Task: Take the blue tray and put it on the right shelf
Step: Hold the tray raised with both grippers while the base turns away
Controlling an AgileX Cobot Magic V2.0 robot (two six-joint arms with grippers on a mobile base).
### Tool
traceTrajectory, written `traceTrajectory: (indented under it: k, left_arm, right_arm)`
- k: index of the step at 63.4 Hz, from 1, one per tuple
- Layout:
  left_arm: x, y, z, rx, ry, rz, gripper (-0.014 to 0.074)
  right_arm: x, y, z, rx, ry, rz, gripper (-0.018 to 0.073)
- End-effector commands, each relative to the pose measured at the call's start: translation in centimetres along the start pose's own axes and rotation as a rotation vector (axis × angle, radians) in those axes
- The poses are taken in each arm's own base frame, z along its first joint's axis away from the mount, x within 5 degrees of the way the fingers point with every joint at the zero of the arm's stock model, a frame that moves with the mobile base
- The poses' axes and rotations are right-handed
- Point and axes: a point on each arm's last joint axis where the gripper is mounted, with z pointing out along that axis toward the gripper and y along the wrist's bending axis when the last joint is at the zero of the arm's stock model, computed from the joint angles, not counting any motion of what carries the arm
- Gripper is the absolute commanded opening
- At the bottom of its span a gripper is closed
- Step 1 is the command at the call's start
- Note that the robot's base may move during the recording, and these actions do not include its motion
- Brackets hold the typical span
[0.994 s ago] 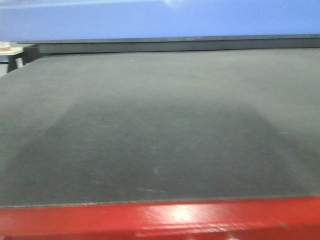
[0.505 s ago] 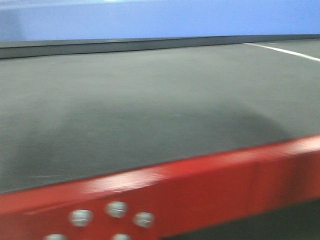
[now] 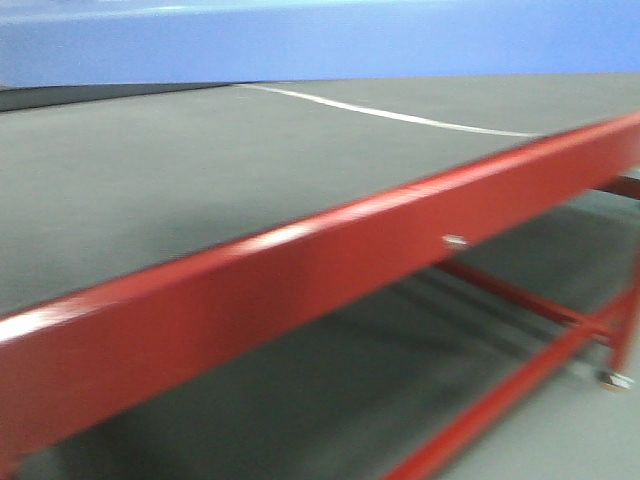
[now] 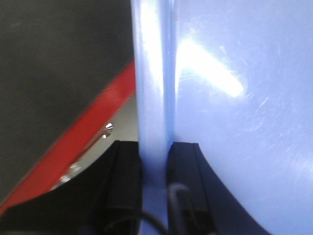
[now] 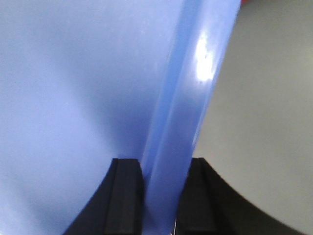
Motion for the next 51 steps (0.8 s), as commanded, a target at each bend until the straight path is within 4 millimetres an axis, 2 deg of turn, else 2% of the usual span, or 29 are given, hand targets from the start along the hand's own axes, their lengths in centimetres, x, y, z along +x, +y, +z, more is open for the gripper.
traceTrajectory:
  k: [1,51]
  left_arm:
    - [0.71,0.06,-2.04,0.006,0.019,0.03,-0.0048]
    - [0.71,0.06,-2.04,0.006,0.019,0.03,-0.0048]
  right_arm:
    - [-0.67,-0.13,-1.52,-0.009,-0.098,-0.041,0.0023]
    - [-0.66,-0.13,-1.52,-0.009,-0.097,-0.041,0.0023]
